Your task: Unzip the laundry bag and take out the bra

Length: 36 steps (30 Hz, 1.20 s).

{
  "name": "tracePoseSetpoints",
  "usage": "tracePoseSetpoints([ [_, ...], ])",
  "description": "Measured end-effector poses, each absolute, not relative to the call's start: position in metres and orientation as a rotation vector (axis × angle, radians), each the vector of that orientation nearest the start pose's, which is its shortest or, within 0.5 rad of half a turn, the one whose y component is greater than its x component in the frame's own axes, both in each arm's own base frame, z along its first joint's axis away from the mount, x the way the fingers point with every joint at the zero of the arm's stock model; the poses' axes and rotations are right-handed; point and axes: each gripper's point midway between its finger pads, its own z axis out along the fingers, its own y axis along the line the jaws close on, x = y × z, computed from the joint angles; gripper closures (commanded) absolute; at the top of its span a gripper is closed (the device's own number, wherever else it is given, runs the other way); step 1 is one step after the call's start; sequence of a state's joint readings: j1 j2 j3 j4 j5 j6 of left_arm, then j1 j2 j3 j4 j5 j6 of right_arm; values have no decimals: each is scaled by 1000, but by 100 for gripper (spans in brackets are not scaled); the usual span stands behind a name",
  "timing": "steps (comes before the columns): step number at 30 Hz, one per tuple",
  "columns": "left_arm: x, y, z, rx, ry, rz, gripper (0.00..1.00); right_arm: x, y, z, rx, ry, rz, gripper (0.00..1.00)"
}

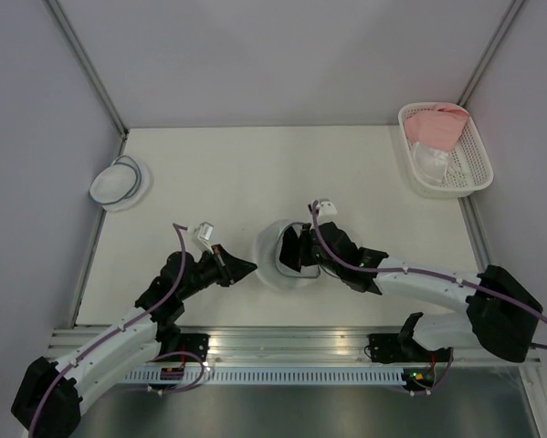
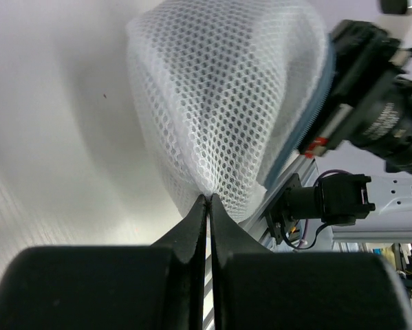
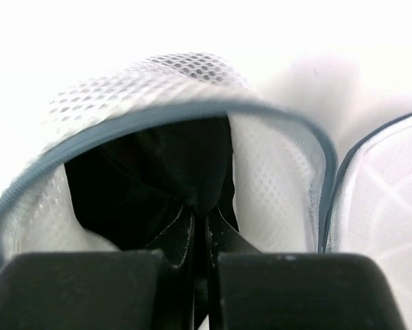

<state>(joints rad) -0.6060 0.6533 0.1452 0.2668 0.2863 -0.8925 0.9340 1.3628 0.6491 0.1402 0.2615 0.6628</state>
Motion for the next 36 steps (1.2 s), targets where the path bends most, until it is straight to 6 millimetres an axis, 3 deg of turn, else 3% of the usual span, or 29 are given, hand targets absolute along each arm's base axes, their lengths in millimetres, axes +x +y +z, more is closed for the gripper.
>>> tracePoseSetpoints([
  [6,179,-217,122,-87,2026,-1247,98,207,295,158,-328,2093,865,100],
  [9,179,-217,119,-92,2037,-1240,98,181,300,164,-473,2111,971,100],
  [14,178,-216,115,-98,2054,-1230,98,140,296,156,-683,2156,1085,99],
  [18,178,-216,113,-100,2064,-1227,98,130,281,173,-676,2064,1121,100],
  [21,178,-216,113,-99,2063,-1228,98,141,264,206,-545,1930,1083,99],
  [25,179,-214,112,-108,2060,-1218,98,174,224,251,-256,1779,934,100],
  [31,178,-212,111,-115,2065,-1208,98,212,154,289,143,1620,686,100],
  [36,178,-212,108,-118,2072,-1205,98,227,105,320,360,1511,489,100],
])
